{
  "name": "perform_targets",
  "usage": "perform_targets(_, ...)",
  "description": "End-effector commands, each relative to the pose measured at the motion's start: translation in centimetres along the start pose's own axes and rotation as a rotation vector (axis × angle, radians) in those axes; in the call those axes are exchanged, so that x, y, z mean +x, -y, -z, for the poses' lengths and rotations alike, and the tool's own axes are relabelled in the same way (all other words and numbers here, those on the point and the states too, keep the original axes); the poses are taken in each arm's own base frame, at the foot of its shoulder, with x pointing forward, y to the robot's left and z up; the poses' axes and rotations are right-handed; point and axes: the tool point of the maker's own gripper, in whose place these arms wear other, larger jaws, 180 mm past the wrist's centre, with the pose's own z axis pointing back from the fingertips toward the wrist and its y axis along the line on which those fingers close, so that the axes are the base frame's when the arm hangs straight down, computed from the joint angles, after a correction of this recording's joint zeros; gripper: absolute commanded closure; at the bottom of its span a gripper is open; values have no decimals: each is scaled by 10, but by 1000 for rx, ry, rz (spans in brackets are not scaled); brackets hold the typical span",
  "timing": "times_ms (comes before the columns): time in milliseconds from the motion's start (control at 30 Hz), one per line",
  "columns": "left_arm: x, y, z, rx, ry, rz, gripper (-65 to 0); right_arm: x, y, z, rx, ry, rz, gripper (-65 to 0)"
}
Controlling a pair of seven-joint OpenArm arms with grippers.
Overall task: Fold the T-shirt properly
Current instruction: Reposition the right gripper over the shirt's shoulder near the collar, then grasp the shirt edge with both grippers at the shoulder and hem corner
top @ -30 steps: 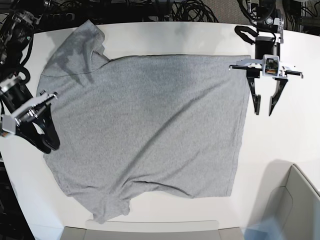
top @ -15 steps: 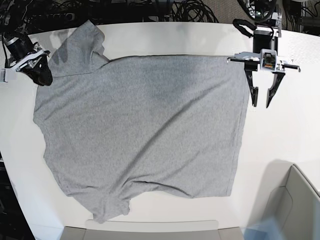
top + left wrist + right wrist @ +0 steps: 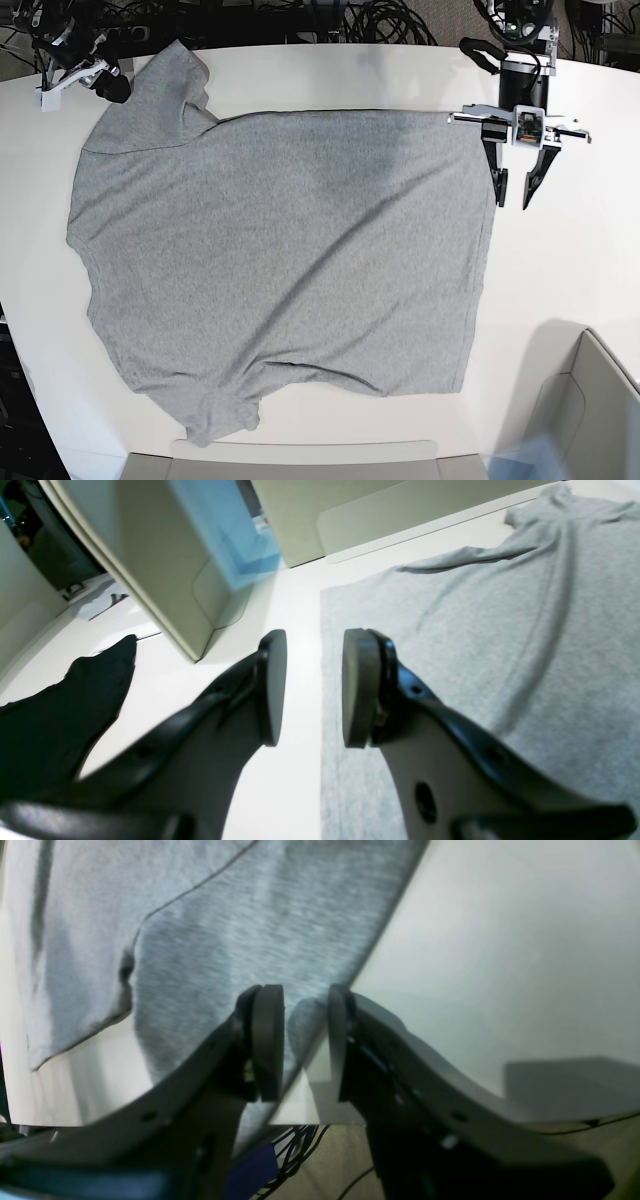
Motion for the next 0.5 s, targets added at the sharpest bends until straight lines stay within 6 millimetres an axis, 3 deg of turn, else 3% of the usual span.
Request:
perform_targets(0, 11, -3, 0, 7, 40, 3, -197, 3, 2, -3, 6, 10, -8, -158)
perform_targets(267, 10, -3, 0, 7, 37, 2, -197, -10, 16, 1, -13, -23, 46, -158)
perform_targets(467, 10, -3, 0, 7, 38, 2, -197, -36, -2, 21, 47, -100, 57, -158)
